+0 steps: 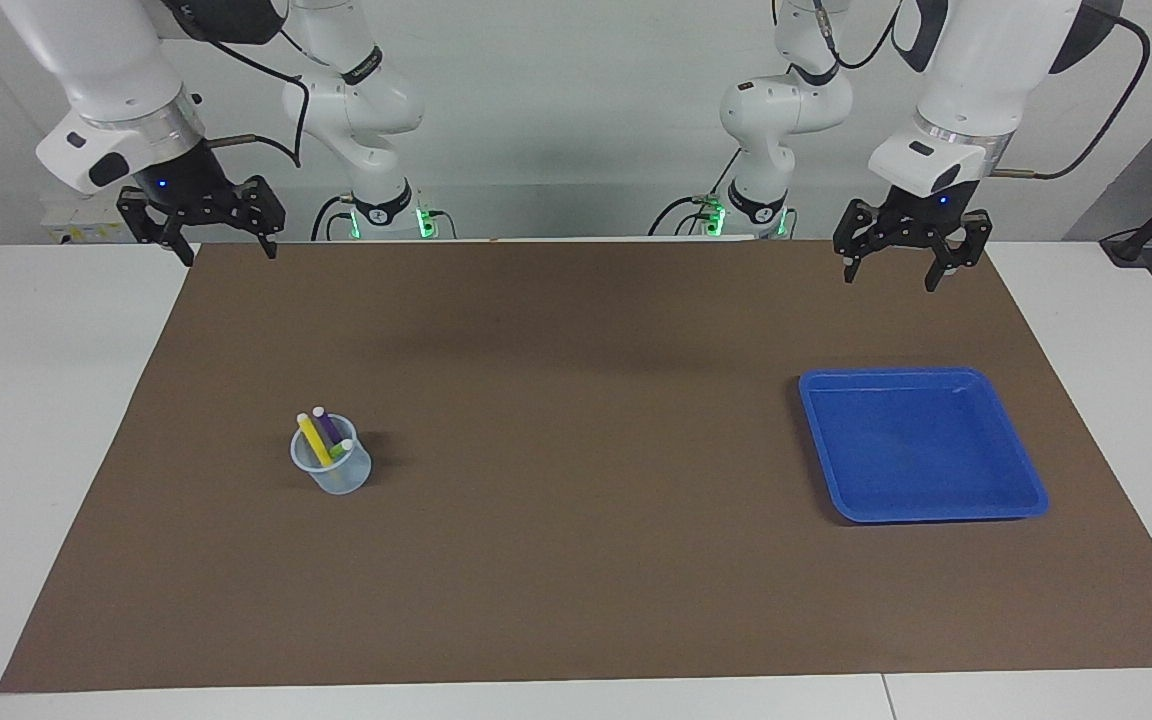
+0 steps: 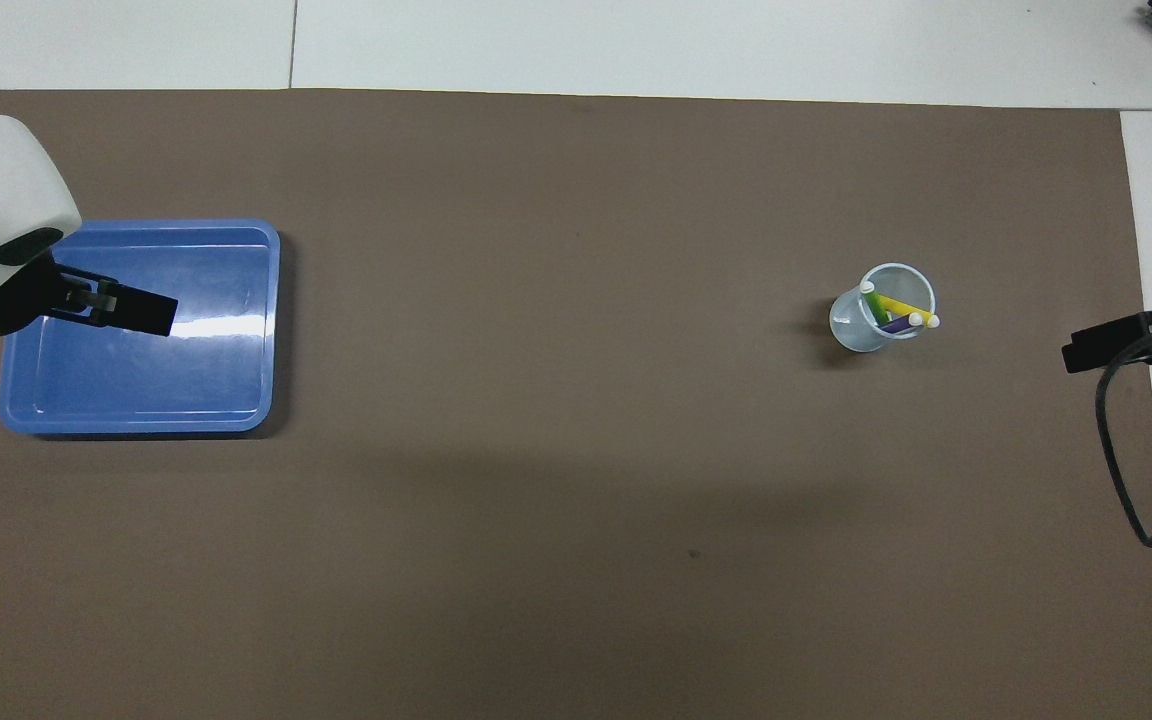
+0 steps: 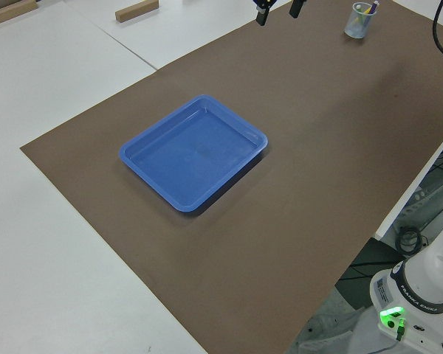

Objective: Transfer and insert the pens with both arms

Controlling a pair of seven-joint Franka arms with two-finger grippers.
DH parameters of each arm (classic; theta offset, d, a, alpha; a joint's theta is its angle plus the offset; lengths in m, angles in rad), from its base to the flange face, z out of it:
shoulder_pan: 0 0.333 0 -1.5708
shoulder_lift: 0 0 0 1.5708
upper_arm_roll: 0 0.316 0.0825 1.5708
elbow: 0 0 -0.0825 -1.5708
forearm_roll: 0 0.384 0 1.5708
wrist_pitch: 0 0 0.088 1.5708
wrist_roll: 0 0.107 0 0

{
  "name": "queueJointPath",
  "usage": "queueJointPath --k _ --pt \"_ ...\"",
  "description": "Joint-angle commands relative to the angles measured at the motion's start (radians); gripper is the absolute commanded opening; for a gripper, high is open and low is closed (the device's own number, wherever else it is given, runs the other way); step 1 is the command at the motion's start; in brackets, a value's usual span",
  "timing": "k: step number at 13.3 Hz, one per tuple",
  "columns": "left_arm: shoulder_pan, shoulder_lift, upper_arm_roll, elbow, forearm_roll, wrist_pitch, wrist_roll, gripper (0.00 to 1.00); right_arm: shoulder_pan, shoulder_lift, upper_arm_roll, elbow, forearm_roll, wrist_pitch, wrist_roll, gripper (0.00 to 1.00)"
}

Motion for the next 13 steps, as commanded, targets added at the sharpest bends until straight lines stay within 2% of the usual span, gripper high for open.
queueJointPath --k 1,13 --pt "-0.007 -0.023 0.006 -0.018 -0.012 -0.008 0.0 1.0 0.0 -0.009 -0.001 -0.007 -0.001 0.033 -0.013 1.0" --pt "-0.007 -0.023 0.003 -0.018 -0.012 -0.005 -0.002 1.0 0.003 -0.009 0.008 -0.021 0.045 0.067 -0.004 1.0"
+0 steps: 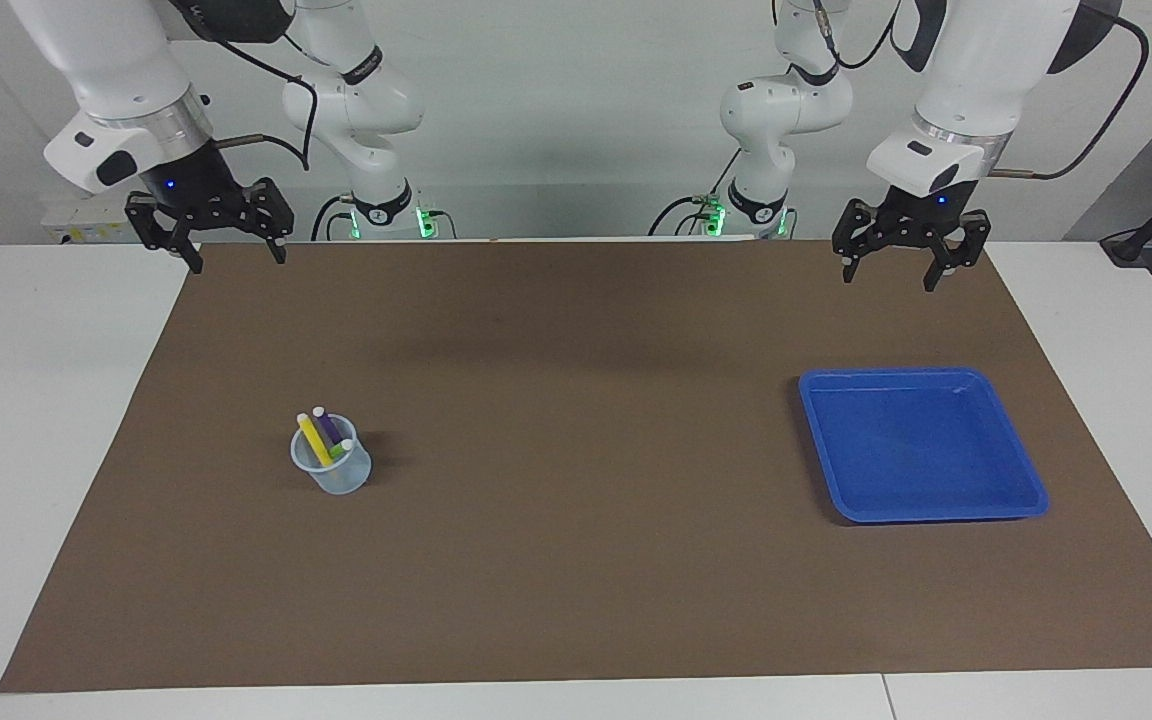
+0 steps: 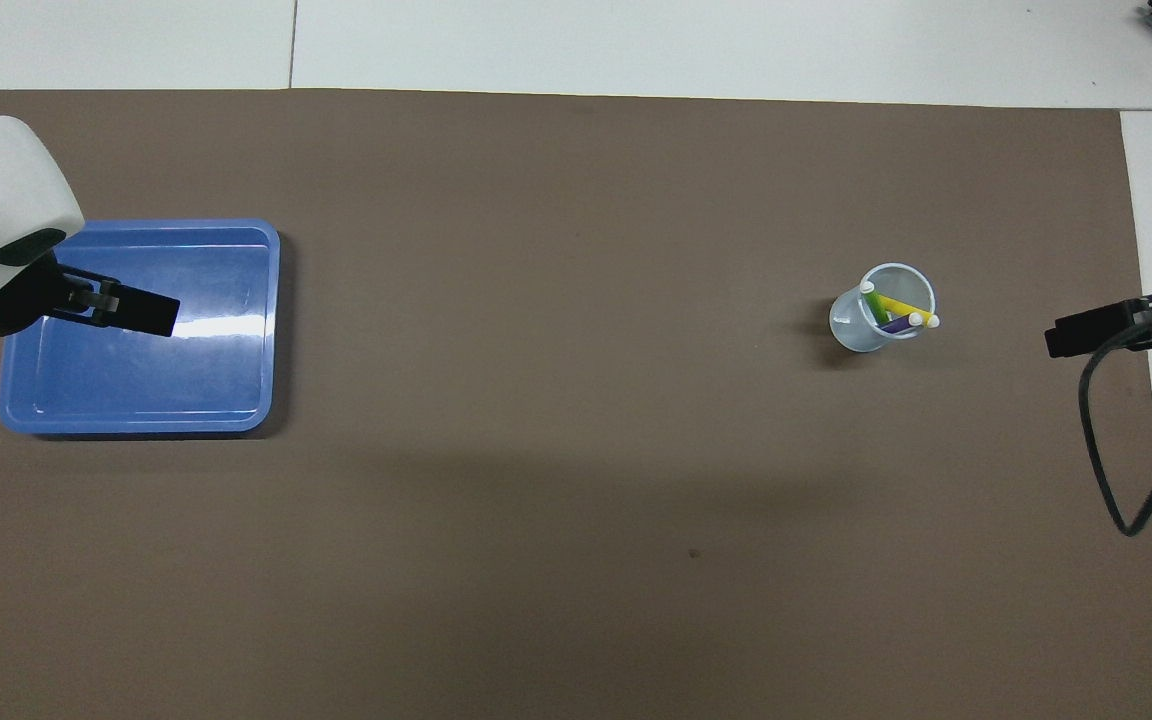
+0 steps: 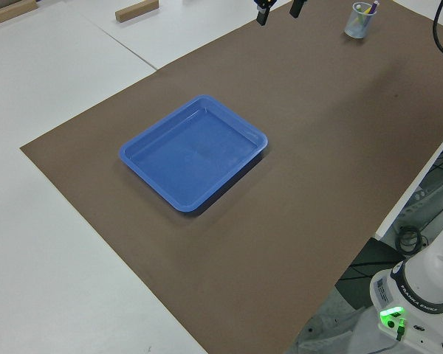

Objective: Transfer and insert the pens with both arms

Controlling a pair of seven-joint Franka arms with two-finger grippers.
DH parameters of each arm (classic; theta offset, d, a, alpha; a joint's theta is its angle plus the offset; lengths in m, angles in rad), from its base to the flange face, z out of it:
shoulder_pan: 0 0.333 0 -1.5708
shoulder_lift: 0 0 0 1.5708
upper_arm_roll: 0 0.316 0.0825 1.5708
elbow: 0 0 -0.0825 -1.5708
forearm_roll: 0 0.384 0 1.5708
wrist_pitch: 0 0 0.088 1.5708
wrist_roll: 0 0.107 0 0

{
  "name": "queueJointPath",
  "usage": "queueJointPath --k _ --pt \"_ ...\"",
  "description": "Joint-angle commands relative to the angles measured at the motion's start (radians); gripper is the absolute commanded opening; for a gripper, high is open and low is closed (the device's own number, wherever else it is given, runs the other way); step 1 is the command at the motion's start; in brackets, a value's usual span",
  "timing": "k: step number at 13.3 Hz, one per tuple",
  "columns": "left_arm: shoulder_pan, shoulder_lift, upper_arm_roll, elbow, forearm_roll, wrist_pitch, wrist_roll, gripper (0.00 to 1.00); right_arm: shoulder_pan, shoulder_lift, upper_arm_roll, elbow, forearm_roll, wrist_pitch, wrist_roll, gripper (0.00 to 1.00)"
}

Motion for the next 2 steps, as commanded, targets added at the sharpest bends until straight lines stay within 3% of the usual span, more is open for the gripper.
queueJointPath --k 1,2 --pt "-0.007 -0.023 0.006 -0.018 -0.012 -0.005 -0.002 1.0 -0.006 -0.01 0.003 -0.017 0.022 0.026 -0.004 1.0" --pt "-0.008 -0.023 0.006 -0.018 -0.012 -0.005 -0.002 1.0 -0.006 -0.01 0.003 -0.017 0.022 0.026 -0.004 1.0"
